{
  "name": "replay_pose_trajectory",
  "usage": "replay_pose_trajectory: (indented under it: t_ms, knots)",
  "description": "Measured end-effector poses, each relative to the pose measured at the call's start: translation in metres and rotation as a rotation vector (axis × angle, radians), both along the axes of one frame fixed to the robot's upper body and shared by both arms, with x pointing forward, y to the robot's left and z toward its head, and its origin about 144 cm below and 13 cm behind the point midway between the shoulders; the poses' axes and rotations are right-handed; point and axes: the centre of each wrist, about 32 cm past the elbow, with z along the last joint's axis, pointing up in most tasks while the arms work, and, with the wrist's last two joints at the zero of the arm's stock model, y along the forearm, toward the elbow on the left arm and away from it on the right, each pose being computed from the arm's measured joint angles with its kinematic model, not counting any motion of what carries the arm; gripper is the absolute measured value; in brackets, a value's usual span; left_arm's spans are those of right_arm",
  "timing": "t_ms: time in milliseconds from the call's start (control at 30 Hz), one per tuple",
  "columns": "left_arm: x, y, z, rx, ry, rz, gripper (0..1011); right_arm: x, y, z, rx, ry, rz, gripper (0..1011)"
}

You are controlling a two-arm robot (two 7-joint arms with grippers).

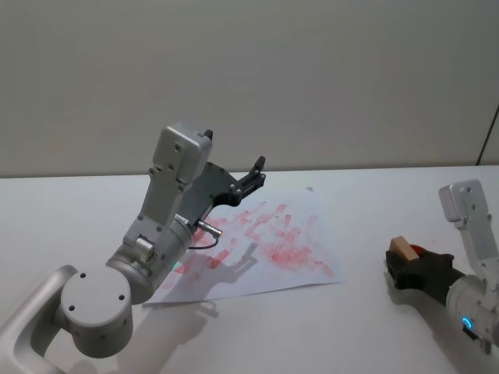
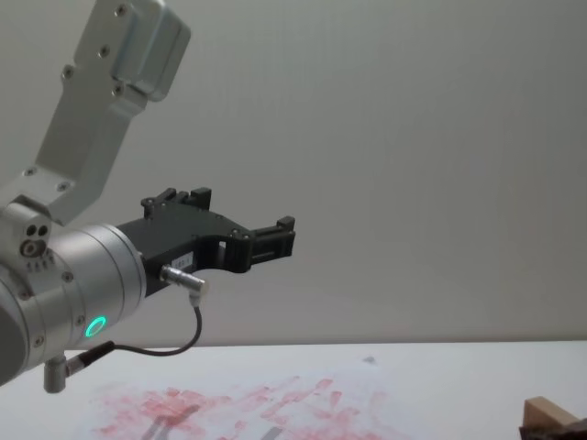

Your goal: Use the one hand to pick up the stamp and affix it onto the A4 paper.

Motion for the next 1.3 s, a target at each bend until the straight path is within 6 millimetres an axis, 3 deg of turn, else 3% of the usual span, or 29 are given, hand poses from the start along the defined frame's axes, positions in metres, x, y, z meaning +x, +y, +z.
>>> replay_pose_trajectory:
  t_ms: [133,733,1300]
  knots:
    - [0.000,0.000,0.000,0.000,0.000,0.000,1001,0.000,0.000,0.000,0.000,0.001,0.001,218]
    - [0.000,0.000,0.000,0.000,0.000,0.000,1001,0.009,0.003,0.011,-0.028,-0.066,0.064,218]
    - [0.000,0.000,0.000,0.000,0.000,0.000,1001,0.047,0.019,0.032,0.003,-0.185,0.280,219]
